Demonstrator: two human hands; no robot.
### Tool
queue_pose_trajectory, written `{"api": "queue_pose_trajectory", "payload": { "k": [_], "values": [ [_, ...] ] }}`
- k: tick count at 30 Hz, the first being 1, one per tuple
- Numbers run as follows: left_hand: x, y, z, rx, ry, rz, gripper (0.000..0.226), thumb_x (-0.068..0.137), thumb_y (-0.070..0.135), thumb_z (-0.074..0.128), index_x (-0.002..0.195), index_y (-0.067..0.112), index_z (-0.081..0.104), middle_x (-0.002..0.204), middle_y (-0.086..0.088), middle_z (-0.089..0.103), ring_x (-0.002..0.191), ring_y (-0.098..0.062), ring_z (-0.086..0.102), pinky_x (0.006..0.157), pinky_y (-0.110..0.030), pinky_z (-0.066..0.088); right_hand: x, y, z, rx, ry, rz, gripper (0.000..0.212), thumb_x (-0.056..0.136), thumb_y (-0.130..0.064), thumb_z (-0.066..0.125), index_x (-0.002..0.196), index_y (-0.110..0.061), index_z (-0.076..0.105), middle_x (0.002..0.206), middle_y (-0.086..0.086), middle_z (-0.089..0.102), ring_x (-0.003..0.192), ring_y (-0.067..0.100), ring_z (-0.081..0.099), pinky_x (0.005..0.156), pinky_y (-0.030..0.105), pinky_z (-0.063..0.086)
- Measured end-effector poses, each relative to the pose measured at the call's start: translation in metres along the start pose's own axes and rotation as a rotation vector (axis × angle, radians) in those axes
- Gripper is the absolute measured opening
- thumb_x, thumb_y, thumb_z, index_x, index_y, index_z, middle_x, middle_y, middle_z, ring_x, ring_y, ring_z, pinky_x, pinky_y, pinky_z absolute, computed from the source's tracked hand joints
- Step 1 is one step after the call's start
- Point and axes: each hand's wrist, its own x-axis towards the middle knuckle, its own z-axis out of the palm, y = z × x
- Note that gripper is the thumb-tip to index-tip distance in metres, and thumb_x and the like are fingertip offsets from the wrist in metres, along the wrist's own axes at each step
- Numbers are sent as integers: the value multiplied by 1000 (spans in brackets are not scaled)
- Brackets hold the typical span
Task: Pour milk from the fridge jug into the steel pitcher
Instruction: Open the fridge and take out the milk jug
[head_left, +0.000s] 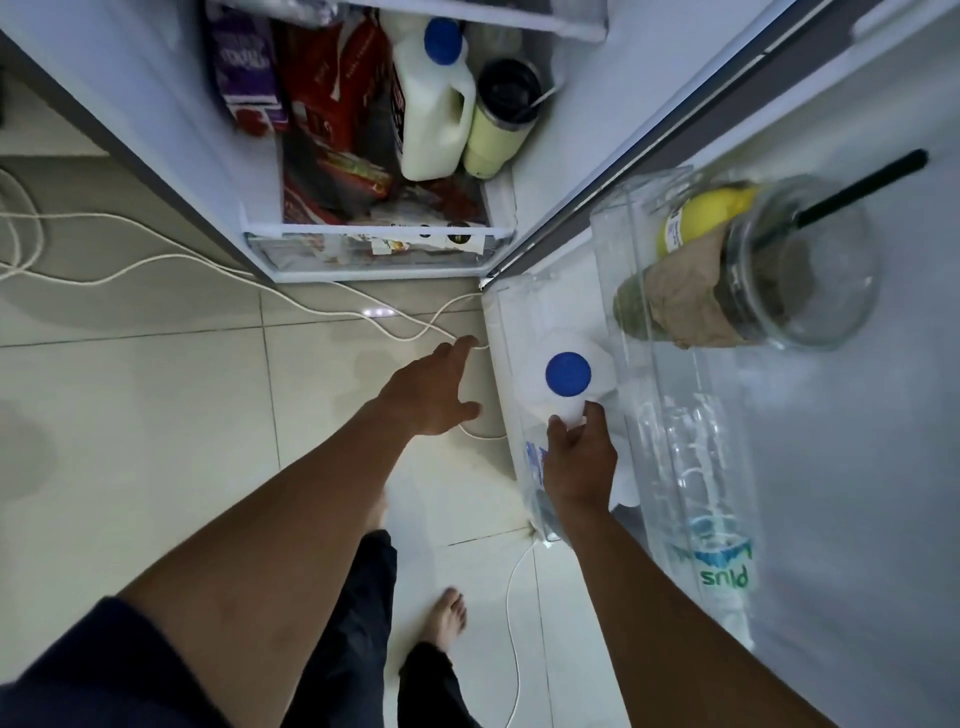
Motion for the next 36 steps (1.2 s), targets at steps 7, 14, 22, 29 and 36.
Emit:
{"api": "queue_pose_trajectory", "payload": {
  "k": [7,14,22,29,36],
  "values": [
    [-51,19,-32,-29,24,39,116,73,43,85,158,32,7,163,1,29,138,-27,45,108,-41,43,-32,-37,-26,-64,-211,-132,20,95,-19,57,108,-5,53,103,13,67,98,29,64,93,40,53],
    [-130,25,-56,-281,92,63,118,60,22,92,154,32,22,153,4,41,137,-26,44,109,-50,42,-84,-79,-51,-17,-374,-286,14,91,-23,59,91,-20,45,71,-12,50,65,4,49,62,10,40],
    [-241,65,-86,-344,259,-4,104,46,36,79,136,35,27,124,5,54,116,-22,57,92,-44,55,-149,-125,-128,83,-424,-448,19,78,-23,63,92,-11,62,82,4,64,76,23,64,72,44,58],
    [-313,148,-97,-346,500,214,98,49,37,74,139,33,36,126,3,58,115,-19,59,94,-44,54,-183,-159,-238,54,-331,-630,11,81,-23,63,79,-14,57,71,2,59,75,28,62,64,38,55],
    [-367,246,-119,-146,595,388,56,53,31,71,102,54,58,91,24,70,85,4,65,64,-16,52,-205,-152,-335,114,-165,-615,43,85,-48,63,112,-16,55,102,4,64,92,24,62,81,40,53]
  ]
}}
